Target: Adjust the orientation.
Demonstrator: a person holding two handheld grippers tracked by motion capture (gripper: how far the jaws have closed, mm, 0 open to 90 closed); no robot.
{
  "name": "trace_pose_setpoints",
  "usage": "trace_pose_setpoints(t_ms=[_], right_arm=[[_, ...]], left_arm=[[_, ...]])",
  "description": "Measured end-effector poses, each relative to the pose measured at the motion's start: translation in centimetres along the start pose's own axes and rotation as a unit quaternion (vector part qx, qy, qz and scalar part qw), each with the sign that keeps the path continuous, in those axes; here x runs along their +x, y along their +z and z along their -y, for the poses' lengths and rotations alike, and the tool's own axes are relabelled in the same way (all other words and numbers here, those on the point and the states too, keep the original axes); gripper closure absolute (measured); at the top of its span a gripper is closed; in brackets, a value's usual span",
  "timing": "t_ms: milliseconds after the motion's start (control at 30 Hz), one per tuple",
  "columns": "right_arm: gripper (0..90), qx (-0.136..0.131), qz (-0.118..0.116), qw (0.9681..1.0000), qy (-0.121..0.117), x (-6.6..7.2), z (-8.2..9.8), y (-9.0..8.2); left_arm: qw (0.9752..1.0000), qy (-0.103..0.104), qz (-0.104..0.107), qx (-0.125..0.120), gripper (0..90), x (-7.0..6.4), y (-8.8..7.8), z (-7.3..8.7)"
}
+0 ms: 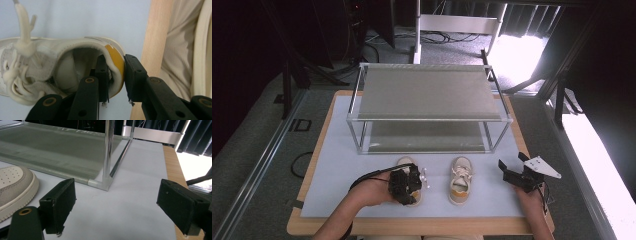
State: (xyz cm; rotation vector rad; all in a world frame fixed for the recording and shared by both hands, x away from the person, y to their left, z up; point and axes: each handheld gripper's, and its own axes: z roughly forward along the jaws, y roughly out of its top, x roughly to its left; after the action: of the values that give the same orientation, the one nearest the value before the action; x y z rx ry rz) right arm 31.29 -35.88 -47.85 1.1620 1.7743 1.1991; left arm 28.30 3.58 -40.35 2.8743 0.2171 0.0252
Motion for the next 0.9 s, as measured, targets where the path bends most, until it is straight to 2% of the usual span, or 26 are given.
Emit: trace_pose_setpoints(t_ms=[67, 133, 267, 367, 500, 633, 767, 833, 900], right_arm=[[15.0, 0.0, 0.0, 1.0, 0.0, -0.01, 0.0, 0.01], [15.0, 0.0, 0.0, 1.0, 0.0, 0.01, -0.01, 0.01], [15.0, 0.001, 0.0, 1.0, 0.0, 0.0, -0.01, 0.02], [15.0, 0.0, 0.0, 1.0, -0.001, 0.02, 0.0, 0.01], [14.9, -0.001, -0.002, 1.0, -0.005, 0.04, 0.01, -0.01], [14.8, -0.005, -0.004, 1.0, -0.005, 0.06, 0.03, -0.1], [14.7, -0.01, -0.016, 0.9998, -0.005, -0.03, 0.07, -0.2], [12.8, -0.001, -0.037, 0.9993, -0.002, -0.12, 0.0, -0.13], [12.8, 0.006, -0.045, 0.999, 0.001, -0.18, -0.06, -0.07]], left_arm=[[1.0, -0.006, -0.001, 0.006, 72.8, 0.18, -0.13, -0.03], [0.9999, -0.002, 0.0, 0.015, 72.3, 0.12, -0.27, 0.02], [0.9996, -0.007, 0.011, 0.024, 72.2, 0.37, -0.25, 0.02], [0.9995, -0.026, 0.014, 0.013, 68.8, 0.6, -0.08, -0.16], [0.9995, -0.029, 0.012, -0.001, 68.0, 0.51, 0.21, -0.07], [0.9996, -0.026, 0.011, 0.002, 68.1, 0.5, -0.03, 0.23], [0.9995, -0.029, 0.012, -0.003, 67.9, 0.54, -0.02, 0.5], [0.9995, -0.029, 0.013, -0.005, 67.9, 0.56, -0.01, 0.56], [0.9994, -0.031, 0.013, -0.009, 67.8, 0.54, 0.02, 0.6]])
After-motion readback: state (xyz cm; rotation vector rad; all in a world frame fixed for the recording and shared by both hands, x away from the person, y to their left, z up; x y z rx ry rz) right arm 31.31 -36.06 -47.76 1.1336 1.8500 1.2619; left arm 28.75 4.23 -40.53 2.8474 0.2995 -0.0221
